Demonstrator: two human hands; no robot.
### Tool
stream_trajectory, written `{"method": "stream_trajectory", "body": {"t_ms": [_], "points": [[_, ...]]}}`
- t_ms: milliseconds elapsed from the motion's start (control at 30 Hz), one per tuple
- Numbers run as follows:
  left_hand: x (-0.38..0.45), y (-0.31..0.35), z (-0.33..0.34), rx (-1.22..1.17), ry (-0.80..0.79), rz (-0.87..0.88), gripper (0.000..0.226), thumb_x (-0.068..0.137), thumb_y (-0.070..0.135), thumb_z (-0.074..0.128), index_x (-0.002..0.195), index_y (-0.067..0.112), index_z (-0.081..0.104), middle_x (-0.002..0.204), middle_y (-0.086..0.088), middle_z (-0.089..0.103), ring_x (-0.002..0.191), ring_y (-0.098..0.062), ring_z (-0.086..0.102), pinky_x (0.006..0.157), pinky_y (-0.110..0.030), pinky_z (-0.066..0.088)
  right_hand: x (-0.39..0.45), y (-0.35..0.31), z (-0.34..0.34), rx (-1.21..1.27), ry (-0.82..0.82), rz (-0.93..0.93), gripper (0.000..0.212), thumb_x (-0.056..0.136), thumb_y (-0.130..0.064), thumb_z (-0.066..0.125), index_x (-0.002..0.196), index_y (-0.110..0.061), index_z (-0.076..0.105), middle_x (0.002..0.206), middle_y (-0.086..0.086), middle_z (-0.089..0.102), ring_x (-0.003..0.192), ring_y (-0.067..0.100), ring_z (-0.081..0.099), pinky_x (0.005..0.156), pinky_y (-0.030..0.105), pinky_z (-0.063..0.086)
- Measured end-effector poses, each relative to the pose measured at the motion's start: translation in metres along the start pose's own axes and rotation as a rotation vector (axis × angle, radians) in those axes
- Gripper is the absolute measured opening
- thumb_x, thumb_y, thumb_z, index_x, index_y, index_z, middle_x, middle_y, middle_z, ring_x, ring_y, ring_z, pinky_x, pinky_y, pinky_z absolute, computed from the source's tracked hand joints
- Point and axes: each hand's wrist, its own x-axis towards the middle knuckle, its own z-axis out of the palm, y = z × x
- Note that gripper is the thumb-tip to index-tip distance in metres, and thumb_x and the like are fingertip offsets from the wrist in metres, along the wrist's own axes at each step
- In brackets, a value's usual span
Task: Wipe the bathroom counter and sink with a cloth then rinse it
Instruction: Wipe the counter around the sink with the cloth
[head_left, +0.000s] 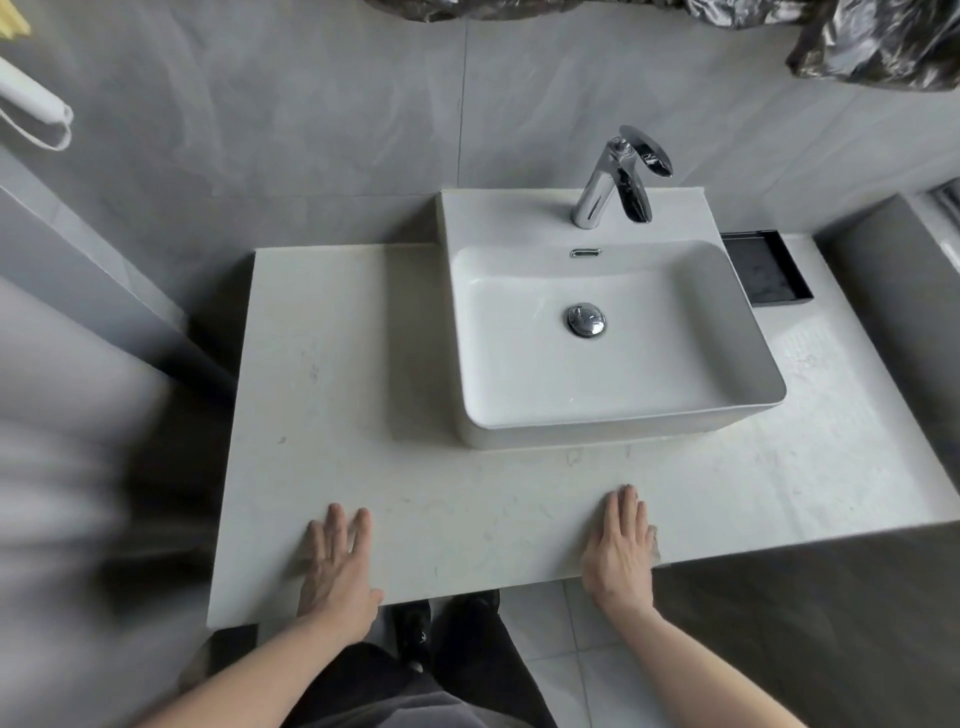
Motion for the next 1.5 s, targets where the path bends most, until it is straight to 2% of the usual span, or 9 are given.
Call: {"method": "stream_trajectory", "body": {"t_ms": [100,200,467,667,833,1033,1300,1400,1500], "points": [[0.001,-0.002,0.001,0.004,-0.011,-0.003,0.112,0.094,0.035,0.068,0.158,0.023,-0.024,0.160,-0.009,-0.039,0.151,-0.038,-0.026,0.124,-0.045,0.020,-0.012,-0.036,0.010,-0.020,-0.024,-0.165,0.083,0.088,0.004,0.042,0.164,-0.010,0.012,0.173,0.010,-0.003,0.159,0.035,0.001,0.129,0.050,0.004],[0.003,-0.002,0.001,0.014,-0.011,-0.005,0.113,0.094,0.037,0.068,0.158,0.022,-0.023,0.161,-0.010,-0.037,0.152,-0.038,-0.025,0.125,-0.045,0.018,-0.025,-0.074,0.020,-0.015,-0.122,-0.435,0.097,0.076,0.006,0.033,0.166,-0.016,0.004,0.172,0.001,-0.015,0.159,0.028,-0.012,0.128,0.044,-0.009],[0.006,0.000,0.002,0.037,-0.015,-0.041,0.113,0.093,0.037,0.069,0.158,0.026,-0.022,0.162,-0.007,-0.036,0.153,-0.036,-0.023,0.127,-0.046,0.015,-0.008,-0.063,0.015,-0.125,-0.167,-0.744,0.093,0.082,0.004,0.035,0.166,-0.023,0.007,0.173,-0.010,-0.012,0.159,0.017,-0.012,0.127,0.041,-0.010],[0.006,0.018,0.006,0.015,0.020,-0.153,0.108,0.087,0.018,0.066,0.162,0.024,-0.012,0.168,-0.008,-0.025,0.156,-0.036,-0.012,0.127,-0.045,0.012,0.057,0.065,-0.037,-0.141,-0.108,-0.525,0.091,0.090,0.002,0.038,0.165,-0.029,-0.006,0.168,-0.011,-0.026,0.158,0.020,-0.017,0.129,0.041,-0.008],[0.006,0.074,0.009,-0.095,0.118,-0.284,0.102,0.081,0.018,0.064,0.163,0.018,0.002,0.169,-0.011,-0.013,0.157,-0.032,-0.005,0.127,-0.047,0.015,0.114,0.190,-0.099,-0.115,-0.080,-0.223,0.088,0.091,0.009,0.040,0.165,-0.023,0.005,0.169,-0.010,-0.017,0.161,0.024,0.000,0.129,0.044,0.011],[0.003,0.189,0.020,-0.144,0.129,-0.212,0.105,0.081,0.026,0.068,0.163,0.021,0.002,0.169,-0.007,-0.014,0.157,-0.030,-0.010,0.126,-0.043,0.009,0.148,0.246,-0.143,-0.002,-0.049,-0.186,0.084,0.089,0.014,0.042,0.161,-0.028,0.030,0.169,-0.022,0.010,0.149,0.021,0.040,0.112,0.036,0.045],[0.005,0.263,0.039,-0.164,-0.042,-0.292,0.129,0.074,0.052,0.074,0.159,0.026,-0.020,0.164,-0.009,-0.032,0.151,-0.049,-0.017,0.122,-0.056,0.022,0.109,0.156,-0.095,0.011,-0.214,-0.701,0.098,0.073,0.013,0.039,0.163,-0.022,0.026,0.172,-0.006,0.007,0.160,0.019,0.009,0.130,0.041,0.009],[0.012,0.262,0.042,-0.116,-0.041,-0.293,0.133,0.073,0.058,0.074,0.159,0.021,-0.022,0.163,-0.013,-0.032,0.151,-0.051,-0.015,0.124,-0.057,0.019,0.099,0.136,-0.087,-0.111,-0.208,-0.730,0.097,0.079,0.008,0.036,0.166,-0.022,0.005,0.171,-0.005,-0.017,0.158,0.021,-0.018,0.127,0.042,-0.013],[0.013,0.265,0.043,-0.072,-0.044,-0.295,0.133,0.075,0.059,0.074,0.158,0.020,-0.021,0.164,-0.015,-0.029,0.151,-0.053,-0.009,0.123,-0.056,0.023,0.110,0.158,-0.094,-0.150,-0.186,-0.711,0.102,0.075,0.005,0.036,0.165,-0.024,-0.003,0.170,-0.005,-0.023,0.156,0.021,-0.024,0.126,0.044,-0.014]]}}
